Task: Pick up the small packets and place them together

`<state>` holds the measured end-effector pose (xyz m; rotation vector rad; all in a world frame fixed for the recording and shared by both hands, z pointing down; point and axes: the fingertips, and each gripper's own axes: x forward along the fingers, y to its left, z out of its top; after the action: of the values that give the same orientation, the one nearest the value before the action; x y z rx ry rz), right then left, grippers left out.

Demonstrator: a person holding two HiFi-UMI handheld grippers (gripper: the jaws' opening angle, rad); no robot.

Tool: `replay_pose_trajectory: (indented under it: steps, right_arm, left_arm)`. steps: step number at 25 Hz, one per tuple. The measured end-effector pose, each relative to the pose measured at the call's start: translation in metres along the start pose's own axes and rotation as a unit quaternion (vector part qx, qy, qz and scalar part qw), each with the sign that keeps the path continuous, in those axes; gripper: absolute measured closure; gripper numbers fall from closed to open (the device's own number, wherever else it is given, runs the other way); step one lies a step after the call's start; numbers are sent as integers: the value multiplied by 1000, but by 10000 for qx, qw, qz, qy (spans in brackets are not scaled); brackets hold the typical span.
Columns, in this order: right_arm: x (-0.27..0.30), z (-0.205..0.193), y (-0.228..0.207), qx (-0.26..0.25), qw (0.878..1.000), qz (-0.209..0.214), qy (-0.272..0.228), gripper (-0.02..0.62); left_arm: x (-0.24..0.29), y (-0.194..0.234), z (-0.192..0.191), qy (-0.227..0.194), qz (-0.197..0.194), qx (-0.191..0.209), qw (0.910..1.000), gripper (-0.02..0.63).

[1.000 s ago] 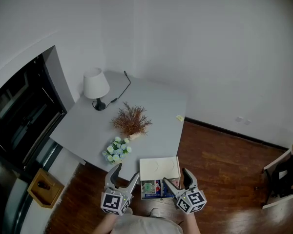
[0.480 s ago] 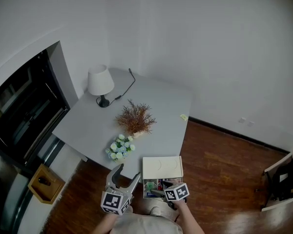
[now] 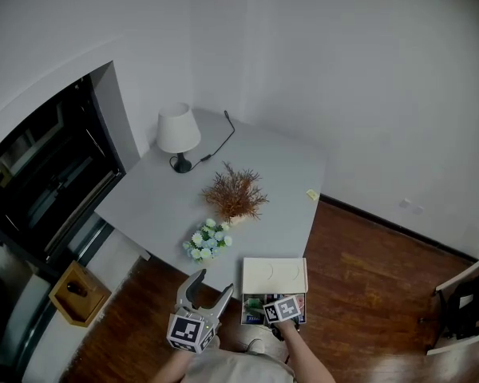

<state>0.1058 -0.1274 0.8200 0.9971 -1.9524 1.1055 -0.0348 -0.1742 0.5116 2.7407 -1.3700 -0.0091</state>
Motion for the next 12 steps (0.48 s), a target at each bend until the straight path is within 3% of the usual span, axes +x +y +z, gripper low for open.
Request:
replay_pose_trajectory:
  steps: [4, 10, 11, 12]
  right_arm:
    - [6, 3, -1, 9, 9999, -163, 16, 250]
    - [1, 3, -12, -107, 9985, -536, 8, 376]
    - [-4, 4, -14, -96, 9983, -571, -69, 422]
    - [-9, 5, -16, -80, 9981, -583, -155, 558]
  left_arm:
    - [-3, 6, 0, -11, 71, -27, 10000, 300]
    - [-2, 8, -1, -11, 83, -27, 10000, 301]
    - [-2, 9, -1, -6, 87, -30, 10000, 301]
    - [-1, 9, -1, -5, 91, -41, 10000, 301]
